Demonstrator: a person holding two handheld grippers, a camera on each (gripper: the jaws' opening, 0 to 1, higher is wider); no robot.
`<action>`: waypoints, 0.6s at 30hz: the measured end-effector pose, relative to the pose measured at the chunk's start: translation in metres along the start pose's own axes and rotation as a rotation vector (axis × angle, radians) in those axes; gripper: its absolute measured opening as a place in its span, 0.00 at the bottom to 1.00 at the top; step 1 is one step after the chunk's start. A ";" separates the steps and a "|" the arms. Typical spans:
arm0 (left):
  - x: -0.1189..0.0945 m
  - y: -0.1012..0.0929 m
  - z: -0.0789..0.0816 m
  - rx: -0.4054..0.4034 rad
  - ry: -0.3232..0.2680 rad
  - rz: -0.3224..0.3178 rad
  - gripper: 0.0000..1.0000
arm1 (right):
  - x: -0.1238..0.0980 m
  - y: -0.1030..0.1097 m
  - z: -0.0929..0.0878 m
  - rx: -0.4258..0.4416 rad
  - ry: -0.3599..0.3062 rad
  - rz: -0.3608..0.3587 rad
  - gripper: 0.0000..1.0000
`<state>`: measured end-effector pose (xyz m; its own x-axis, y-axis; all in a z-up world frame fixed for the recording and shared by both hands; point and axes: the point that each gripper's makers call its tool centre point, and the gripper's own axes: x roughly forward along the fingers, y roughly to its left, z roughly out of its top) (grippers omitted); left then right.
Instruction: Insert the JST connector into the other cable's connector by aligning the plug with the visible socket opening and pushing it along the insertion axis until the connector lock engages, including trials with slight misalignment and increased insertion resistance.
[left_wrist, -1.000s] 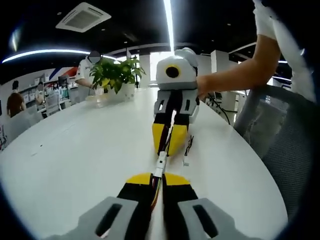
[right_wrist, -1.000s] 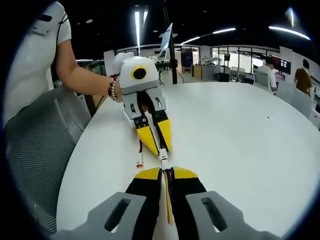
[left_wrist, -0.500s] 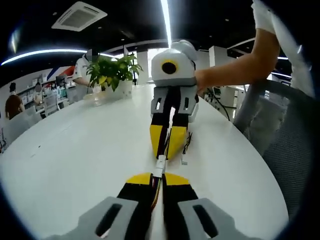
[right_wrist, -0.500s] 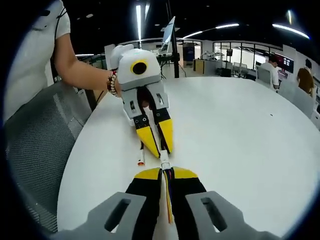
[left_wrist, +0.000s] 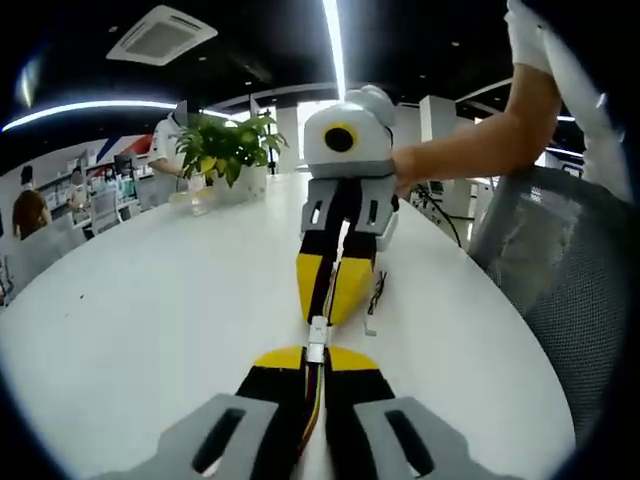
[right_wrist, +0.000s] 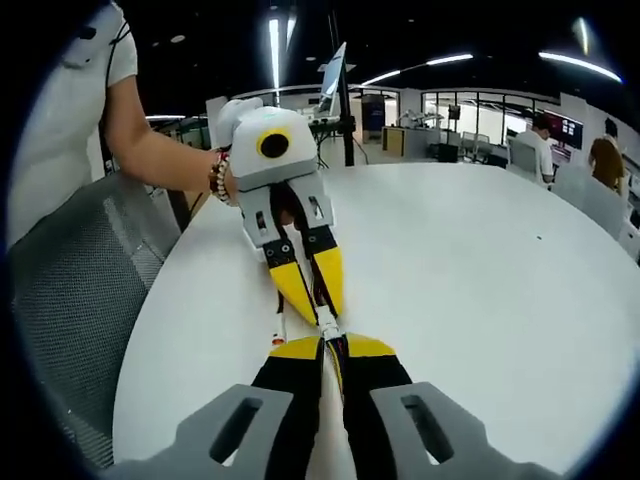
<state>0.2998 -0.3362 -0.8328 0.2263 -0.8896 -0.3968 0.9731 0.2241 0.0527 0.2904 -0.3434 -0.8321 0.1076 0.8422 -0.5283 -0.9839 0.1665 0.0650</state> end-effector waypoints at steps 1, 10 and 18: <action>0.000 0.000 0.000 0.000 0.001 0.000 0.00 | 0.000 0.000 0.000 0.005 0.000 0.000 0.04; -0.001 -0.003 0.002 0.016 0.008 -0.003 0.00 | 0.001 0.001 0.001 0.006 -0.007 -0.002 0.03; -0.002 -0.003 0.002 0.011 0.021 0.003 0.00 | 0.003 0.000 0.002 0.016 -0.015 -0.012 0.04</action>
<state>0.2964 -0.3358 -0.8301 0.2289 -0.8803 -0.4156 0.9728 0.2228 0.0638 0.2908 -0.3397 -0.8316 0.1217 0.8478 -0.5161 -0.9801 0.1847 0.0723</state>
